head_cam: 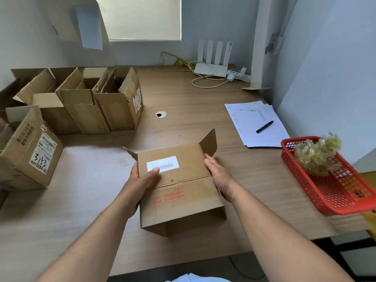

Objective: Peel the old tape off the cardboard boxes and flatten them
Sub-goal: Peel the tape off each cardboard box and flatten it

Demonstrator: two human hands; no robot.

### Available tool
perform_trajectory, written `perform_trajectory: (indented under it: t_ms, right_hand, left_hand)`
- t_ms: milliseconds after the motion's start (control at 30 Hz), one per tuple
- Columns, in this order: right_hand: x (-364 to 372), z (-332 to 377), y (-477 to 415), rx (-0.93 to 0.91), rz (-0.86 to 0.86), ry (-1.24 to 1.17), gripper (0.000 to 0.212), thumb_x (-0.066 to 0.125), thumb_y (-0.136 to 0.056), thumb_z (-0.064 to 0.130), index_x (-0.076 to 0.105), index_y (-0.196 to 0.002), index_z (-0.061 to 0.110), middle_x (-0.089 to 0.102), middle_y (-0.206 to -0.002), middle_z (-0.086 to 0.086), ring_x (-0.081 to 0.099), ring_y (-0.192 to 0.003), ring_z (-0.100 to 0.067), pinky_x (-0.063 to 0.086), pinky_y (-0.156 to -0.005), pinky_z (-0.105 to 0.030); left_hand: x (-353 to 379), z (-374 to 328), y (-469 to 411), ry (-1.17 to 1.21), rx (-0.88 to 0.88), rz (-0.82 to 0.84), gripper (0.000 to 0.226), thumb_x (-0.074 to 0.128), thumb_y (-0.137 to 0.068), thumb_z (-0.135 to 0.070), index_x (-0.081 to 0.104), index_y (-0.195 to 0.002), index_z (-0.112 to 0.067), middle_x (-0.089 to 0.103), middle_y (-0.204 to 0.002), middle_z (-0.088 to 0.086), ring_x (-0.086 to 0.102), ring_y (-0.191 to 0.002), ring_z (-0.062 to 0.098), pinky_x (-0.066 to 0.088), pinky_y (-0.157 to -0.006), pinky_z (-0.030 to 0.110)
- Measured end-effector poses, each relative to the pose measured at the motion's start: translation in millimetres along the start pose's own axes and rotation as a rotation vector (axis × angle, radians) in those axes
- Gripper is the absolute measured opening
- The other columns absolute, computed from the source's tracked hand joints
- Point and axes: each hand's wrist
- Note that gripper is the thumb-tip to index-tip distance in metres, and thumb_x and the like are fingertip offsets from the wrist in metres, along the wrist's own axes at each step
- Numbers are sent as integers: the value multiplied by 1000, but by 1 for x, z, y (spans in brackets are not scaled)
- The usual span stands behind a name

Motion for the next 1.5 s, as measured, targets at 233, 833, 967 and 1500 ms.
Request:
perform_trajectory:
  t_ms: [233, 833, 967, 1500]
  right_hand:
    - [43, -23, -11, 37, 42, 663, 60, 32, -96, 54, 12, -151, 37, 7, -160, -2, 5, -146, -26, 9, -118, -47]
    - [81, -67, -20, 23, 180, 1409, 73, 42, -87, 64, 5, -147, 45, -5, -159, -6, -5, -145, -31, 13, -107, -64]
    - [83, -60, -25, -5, 142, 1410, 82, 50, -81, 67, 12, -148, 39, 7, -157, -9, 3, -144, -32, 9, -111, -60]
    - [100, -77, -85, -286, 171, 1423, 79, 18, -86, 74, -1, -151, 32, -12, -160, 4, -17, -145, -24, -11, -112, -55]
  left_hand:
    - [-50, 11, 0, 71, -34, -139, 42, 66, -86, -11, 56, -113, -41, 73, -101, -1, 71, -85, 26, 57, -64, 37]
    - [-44, 113, -5, -1362, 58, -216, 79, 24, -90, -71, -5, -152, -33, -18, -160, 7, -21, -145, 25, -12, -116, 43]
    - [-48, 127, -10, -1465, 40, -205, 80, 7, -86, -74, -22, -147, -32, -29, -156, 8, -31, -141, 25, -14, -116, 46]
    - [-53, 131, -24, -1502, 51, -233, 79, -17, -65, -79, -37, -131, -38, -26, -157, 6, -30, -142, 22, -19, -113, 42]
Point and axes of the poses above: each hand's wrist, its own y-axis away from the middle knuckle, its own x-axis out of the palm, z = x × y
